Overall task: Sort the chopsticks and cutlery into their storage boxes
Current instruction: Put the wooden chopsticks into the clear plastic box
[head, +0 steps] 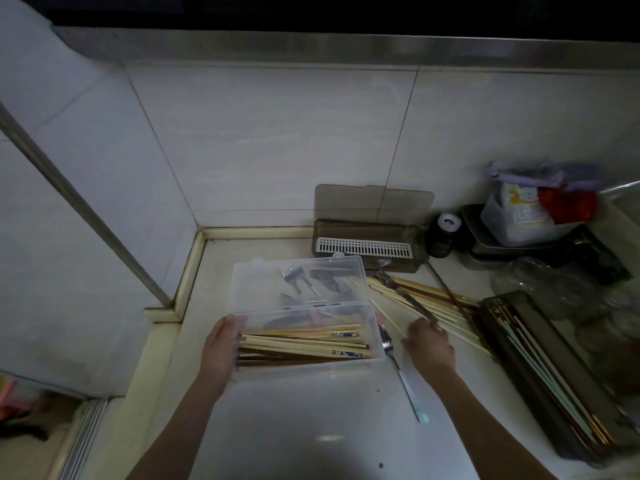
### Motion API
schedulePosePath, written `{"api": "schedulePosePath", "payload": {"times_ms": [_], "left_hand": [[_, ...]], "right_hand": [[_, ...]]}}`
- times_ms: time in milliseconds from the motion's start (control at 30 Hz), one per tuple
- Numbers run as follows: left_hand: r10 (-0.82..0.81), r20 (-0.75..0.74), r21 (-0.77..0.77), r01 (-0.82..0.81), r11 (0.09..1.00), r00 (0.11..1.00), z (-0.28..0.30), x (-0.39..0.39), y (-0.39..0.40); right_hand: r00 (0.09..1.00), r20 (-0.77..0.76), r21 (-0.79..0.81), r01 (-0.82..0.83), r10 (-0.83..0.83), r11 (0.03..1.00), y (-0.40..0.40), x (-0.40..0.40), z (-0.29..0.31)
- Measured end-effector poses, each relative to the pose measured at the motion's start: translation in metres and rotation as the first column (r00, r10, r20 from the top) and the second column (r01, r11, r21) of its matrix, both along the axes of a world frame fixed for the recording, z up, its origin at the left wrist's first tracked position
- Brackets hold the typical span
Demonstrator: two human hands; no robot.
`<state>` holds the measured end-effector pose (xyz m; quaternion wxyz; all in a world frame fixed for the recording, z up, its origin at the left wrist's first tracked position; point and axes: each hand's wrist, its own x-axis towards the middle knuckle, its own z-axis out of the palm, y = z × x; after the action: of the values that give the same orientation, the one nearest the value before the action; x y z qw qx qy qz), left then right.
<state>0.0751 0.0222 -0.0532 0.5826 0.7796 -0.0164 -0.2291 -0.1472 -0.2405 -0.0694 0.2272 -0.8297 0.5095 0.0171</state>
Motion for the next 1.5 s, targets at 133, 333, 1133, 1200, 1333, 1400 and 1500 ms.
{"api": "schedulePosePath", "payload": {"times_ms": [133, 333, 1133, 1200, 1333, 1400, 1500], "left_hand": [[-0.015, 0.011, 0.018, 0.014, 1.000, 1.000, -0.001, 0.000, 0.002], [-0.029, 0.044, 0.006, 0.029, 1.000, 0.999, 0.001, 0.000, 0.003], [0.020, -0.048, -0.011, -0.021, 1.000, 0.999, -0.010, 0.008, 0.001], [0.012, -0.051, -0.007, -0.012, 1.000, 0.999, -0.010, 0.008, 0.001], [0.014, -0.040, -0.011, -0.014, 1.000, 0.999, -0.012, 0.009, 0.003], [0.007, -0.042, -0.033, -0.009, 0.999, 0.999, -0.015, 0.011, 0.003], [-0.002, -0.051, -0.024, 0.001, 1.000, 0.999, -0.015, 0.012, 0.003]], "right_hand": [[0.994, -0.107, -0.035, -0.011, 0.007, 0.999, 0.000, 0.002, -0.006], [0.962, 0.079, 0.119, 0.253, -0.263, 0.960, -0.001, 0.001, -0.003], [0.794, 0.398, -0.083, -0.468, 0.459, 0.880, 0.085, 0.039, 0.050], [0.762, 0.376, -0.068, -0.545, 0.527, 0.836, 0.097, 0.046, 0.047], [0.790, 0.433, -0.112, -0.431, 0.435, 0.895, 0.093, 0.044, 0.043], [0.807, 0.479, -0.179, -0.294, 0.344, 0.939, 0.078, 0.038, 0.036], [0.846, 0.508, -0.252, -0.030, 0.158, 0.967, 0.046, 0.024, 0.029]]}}
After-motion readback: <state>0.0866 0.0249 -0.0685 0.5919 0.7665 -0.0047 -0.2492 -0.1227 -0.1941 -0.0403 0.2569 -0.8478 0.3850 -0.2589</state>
